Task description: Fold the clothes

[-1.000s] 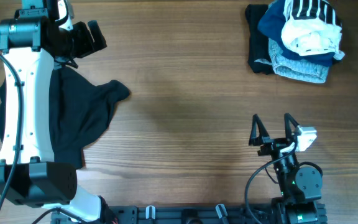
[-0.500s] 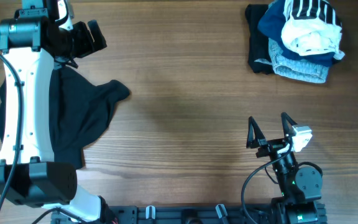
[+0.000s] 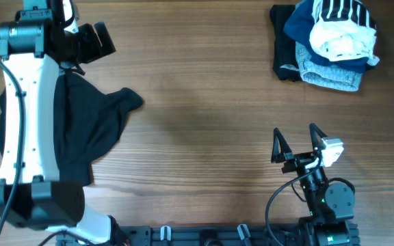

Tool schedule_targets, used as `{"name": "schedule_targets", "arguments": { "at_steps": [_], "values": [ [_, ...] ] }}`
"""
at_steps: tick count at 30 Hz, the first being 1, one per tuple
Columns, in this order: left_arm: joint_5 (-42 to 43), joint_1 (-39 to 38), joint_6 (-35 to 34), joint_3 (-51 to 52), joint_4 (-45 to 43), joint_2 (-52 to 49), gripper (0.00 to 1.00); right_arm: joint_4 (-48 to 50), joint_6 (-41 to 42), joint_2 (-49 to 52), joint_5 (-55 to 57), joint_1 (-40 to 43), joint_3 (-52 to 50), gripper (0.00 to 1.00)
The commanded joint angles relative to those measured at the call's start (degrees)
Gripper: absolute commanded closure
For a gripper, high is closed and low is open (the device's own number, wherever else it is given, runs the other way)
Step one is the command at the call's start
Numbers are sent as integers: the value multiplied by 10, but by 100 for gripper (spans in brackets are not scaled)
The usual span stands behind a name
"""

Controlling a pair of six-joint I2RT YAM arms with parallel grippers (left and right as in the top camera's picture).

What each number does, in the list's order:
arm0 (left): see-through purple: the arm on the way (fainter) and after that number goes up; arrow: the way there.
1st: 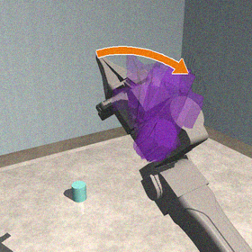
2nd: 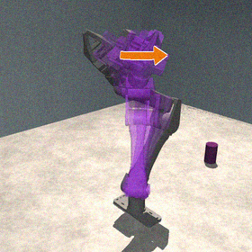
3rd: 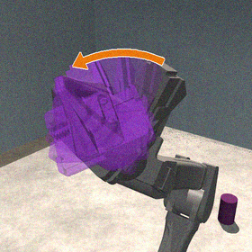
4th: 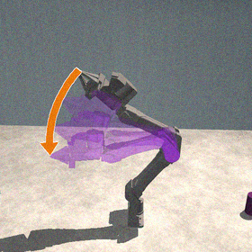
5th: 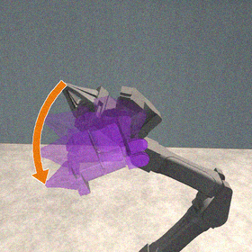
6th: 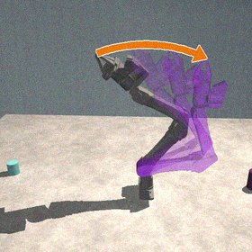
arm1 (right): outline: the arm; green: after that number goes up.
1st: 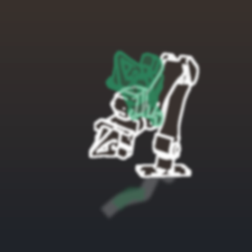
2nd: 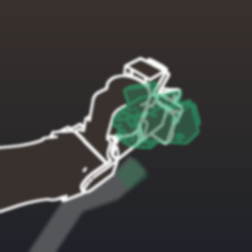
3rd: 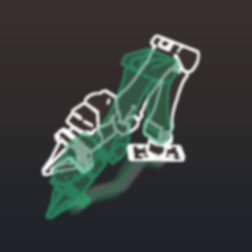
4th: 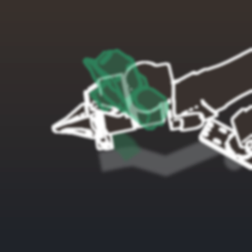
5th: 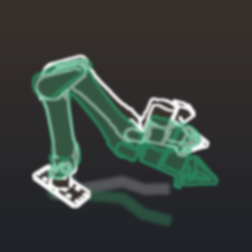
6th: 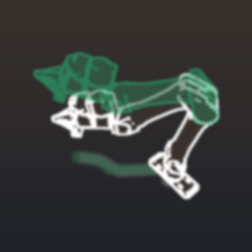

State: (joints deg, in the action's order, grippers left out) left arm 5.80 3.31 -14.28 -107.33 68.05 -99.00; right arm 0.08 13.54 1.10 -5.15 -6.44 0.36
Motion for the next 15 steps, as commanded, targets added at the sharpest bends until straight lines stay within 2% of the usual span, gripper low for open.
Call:
{"name": "schedule_targets", "arguments": {
  "at_steps": [1,11,15],
  "values": [
    [-2,-12,13,65,-93,106,0,3,-9,-5,-11,2,-1,0],
    [42,-12,33,553,-459,472,0,3,-10,-5,-11,2,-1,0],
    [42,-12,33,686,-520,595,0,3,-9,-5,-10,2,-1,0]
  ]
}}
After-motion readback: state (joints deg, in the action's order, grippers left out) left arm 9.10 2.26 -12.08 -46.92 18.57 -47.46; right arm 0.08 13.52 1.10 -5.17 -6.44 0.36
